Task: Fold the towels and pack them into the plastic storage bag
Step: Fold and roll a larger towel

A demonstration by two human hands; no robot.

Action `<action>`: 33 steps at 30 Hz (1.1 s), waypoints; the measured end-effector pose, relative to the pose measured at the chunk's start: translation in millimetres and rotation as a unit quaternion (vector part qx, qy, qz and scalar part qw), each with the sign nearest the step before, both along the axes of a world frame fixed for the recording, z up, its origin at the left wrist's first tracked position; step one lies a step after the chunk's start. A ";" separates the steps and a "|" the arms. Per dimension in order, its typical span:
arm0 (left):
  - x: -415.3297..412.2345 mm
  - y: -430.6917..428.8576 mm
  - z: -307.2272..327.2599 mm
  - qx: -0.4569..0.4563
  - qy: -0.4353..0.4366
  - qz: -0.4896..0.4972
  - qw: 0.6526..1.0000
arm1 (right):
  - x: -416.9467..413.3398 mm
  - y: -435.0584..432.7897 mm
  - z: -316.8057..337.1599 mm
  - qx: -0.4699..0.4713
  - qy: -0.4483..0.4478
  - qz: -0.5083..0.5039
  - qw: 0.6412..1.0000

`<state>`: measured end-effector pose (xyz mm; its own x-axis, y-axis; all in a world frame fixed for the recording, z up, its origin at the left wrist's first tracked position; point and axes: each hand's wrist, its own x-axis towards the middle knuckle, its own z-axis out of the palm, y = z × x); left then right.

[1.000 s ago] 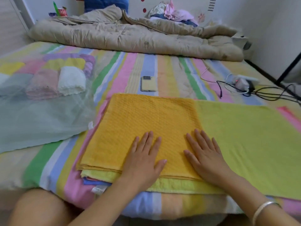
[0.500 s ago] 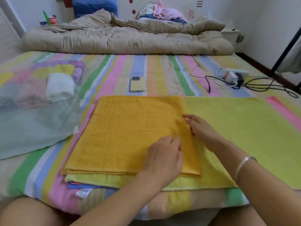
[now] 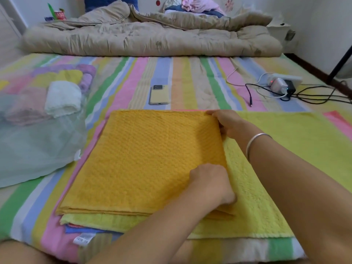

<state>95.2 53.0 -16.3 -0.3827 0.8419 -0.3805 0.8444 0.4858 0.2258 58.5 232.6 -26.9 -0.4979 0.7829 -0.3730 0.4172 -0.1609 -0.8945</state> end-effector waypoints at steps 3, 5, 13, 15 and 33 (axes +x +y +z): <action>-18.2 -17.8 10.9 0.057 -0.088 0.004 0.994 | -1.8 4.1 7.1 0.044 0.000 0.011 0.999; -32.6 -37.4 15.9 0.111 -0.198 0.039 0.973 | -9.2 4.4 16.1 0.046 0.026 0.013 0.999; -94.3 -139.1 23.9 0.278 -0.373 0.256 0.848 | -95.6 -43.5 56.1 0.126 0.056 0.075 0.988; -113.7 -161.9 19.2 0.295 -0.350 0.299 0.837 | -126.1 -63.1 55.6 0.138 0.046 0.080 0.986; -171.3 -234.8 -20.9 0.311 -0.421 0.441 0.729 | -252.1 -151.0 1.6 0.301 -0.103 0.172 0.932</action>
